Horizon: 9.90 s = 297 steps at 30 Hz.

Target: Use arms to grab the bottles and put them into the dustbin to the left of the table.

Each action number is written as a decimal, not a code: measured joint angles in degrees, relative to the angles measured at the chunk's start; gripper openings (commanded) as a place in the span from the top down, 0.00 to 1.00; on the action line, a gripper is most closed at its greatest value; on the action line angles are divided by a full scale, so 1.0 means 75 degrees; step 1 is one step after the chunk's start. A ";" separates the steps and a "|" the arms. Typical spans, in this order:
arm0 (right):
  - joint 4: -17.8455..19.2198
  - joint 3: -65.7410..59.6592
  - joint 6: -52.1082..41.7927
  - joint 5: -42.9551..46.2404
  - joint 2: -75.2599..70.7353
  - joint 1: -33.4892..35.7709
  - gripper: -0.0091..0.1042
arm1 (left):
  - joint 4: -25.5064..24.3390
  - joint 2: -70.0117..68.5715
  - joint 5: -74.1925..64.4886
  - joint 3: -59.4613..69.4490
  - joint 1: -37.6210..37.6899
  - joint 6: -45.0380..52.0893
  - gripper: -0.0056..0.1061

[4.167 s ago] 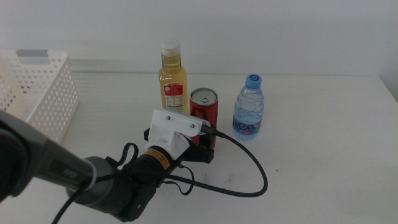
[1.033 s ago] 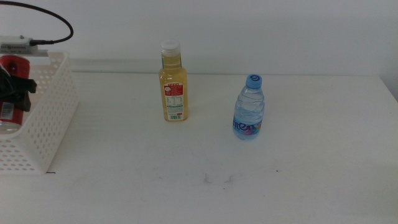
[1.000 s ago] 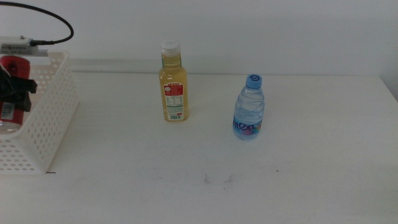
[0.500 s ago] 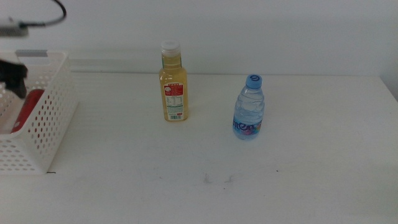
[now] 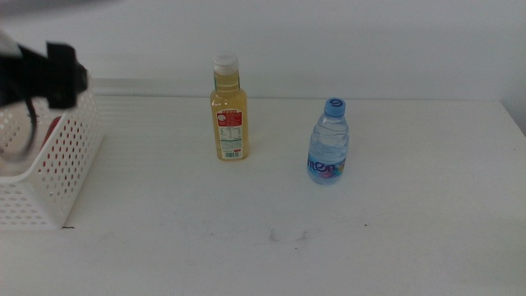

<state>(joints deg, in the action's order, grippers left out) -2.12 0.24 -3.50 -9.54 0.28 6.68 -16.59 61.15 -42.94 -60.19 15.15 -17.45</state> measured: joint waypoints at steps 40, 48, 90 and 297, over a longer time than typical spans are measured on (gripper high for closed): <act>0.0000 0.0000 0.0000 0.0000 0.0000 0.0000 0.17 | 0.2990 0.3057 1.0244 0.4273 0.1295 0.1890 0.11; 0.0000 0.0000 0.0000 0.0000 0.0000 0.0000 0.17 | 0.3888 0.4264 1.0944 0.3751 0.1892 0.2447 0.11; 0.0000 0.0000 0.0000 0.0000 0.0000 0.0000 0.17 | 0.5199 0.9090 1.2007 -0.0769 0.1667 0.3149 0.26; 0.1421 0.5720 0.0466 0.9094 1.5731 0.2025 0.17 | 0.2677 0.0961 -0.0785 -0.3324 0.2081 0.4928 0.11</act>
<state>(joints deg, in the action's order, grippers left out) 8.53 43.14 0.00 58.67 118.27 21.87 3.49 68.35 -48.83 -85.11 30.76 19.51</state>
